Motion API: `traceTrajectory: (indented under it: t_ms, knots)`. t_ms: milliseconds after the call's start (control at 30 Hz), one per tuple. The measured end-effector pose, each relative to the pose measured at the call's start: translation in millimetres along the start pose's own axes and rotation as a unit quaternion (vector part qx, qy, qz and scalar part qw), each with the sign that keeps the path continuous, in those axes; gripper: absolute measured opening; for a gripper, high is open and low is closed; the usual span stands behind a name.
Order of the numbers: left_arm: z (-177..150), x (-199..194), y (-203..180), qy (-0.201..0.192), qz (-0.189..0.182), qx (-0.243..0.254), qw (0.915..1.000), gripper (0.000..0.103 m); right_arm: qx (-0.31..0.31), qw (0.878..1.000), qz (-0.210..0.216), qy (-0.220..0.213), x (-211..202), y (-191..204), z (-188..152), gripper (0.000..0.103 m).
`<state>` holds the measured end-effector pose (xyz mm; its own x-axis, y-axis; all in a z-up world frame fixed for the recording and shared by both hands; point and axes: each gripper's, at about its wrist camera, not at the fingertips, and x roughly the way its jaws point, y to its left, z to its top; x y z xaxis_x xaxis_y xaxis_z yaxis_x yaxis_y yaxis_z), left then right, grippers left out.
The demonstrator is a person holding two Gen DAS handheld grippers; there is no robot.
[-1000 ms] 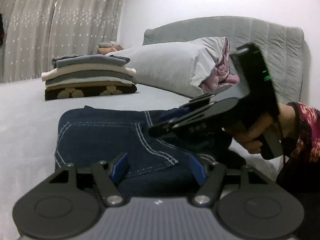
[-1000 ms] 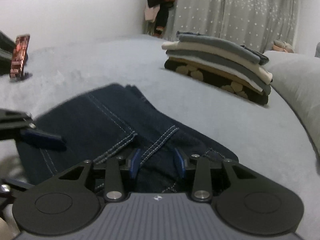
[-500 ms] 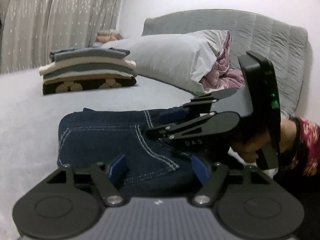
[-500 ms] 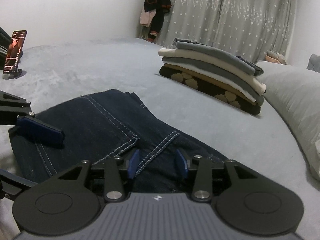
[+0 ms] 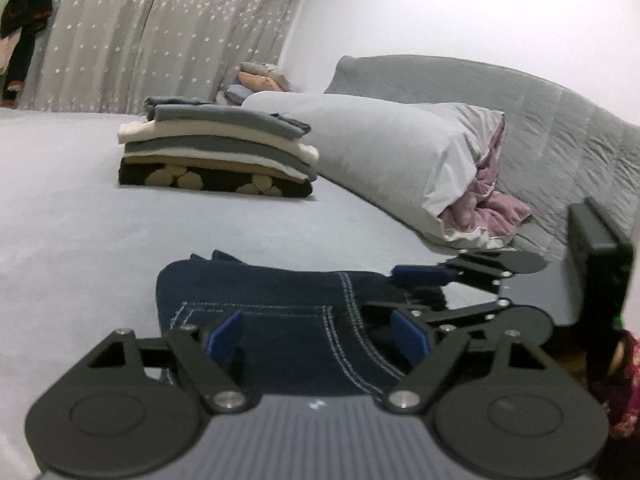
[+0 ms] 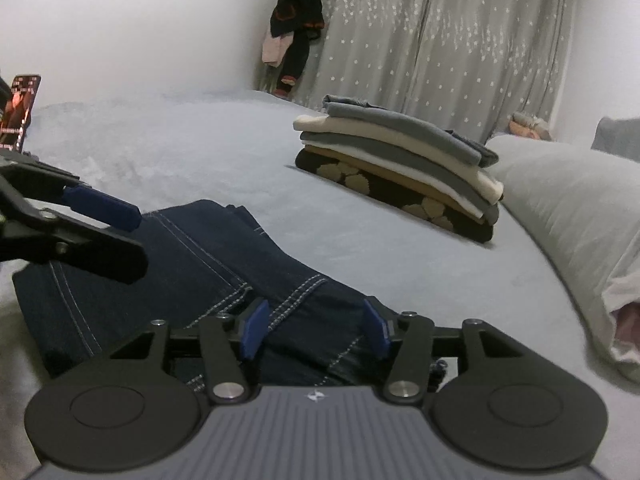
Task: Fold clothes
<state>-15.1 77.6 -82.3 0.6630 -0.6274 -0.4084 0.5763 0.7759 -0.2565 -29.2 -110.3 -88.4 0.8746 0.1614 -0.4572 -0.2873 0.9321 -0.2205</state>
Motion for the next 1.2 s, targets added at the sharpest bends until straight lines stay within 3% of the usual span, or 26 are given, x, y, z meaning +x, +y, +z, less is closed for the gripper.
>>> traceTrajectory:
  t_ms: [267, 400, 633, 800, 867, 1033, 1133, 1200]
  knots:
    - [-18, 11, -10, 0.016, 0.025, 0.057, 0.998, 0.085, -0.016, 1.0, -0.02, 0.009, -1, -3, -4, 0.058]
    - [-31, 12, -25, 0.019, 0.039, 0.116, 0.9923, 0.087, -0.023, 0.999, -0.02, 0.012, -3, -5, -7, 0.059]
    - [-27, -1, -24, 0.047, 0.003, 0.117, 0.992, 0.089, -0.054, 0.998, -0.015, 0.015, -11, -10, -15, 0.062]
    - [-28, -14, -29, 0.067, -0.016, 0.136, 0.9883, 0.09, -0.043, 0.999, 0.001, 0.013, -24, -21, -20, 0.062]
    - [-30, -21, -29, 0.076, -0.031, 0.144, 0.9863, 0.094, -0.036, 0.999, 0.007, 0.012, -30, -25, -22, 0.063]
    - [-34, -37, -37, 0.088, -0.032, 0.178, 0.9795, 0.095, 0.035, 0.998, 0.032, 0.031, -46, -50, -25, 0.064]
    - [-22, -39, -33, 0.105, -0.029, 0.132, 0.9853, 0.096, 0.107, 0.992, 0.042, 0.05, -53, -69, -24, 0.068]
    - [-13, -38, -29, 0.119, -0.019, 0.083, 0.9892, 0.099, 0.171, 0.981, 0.047, 0.072, -53, -79, -24, 0.069]
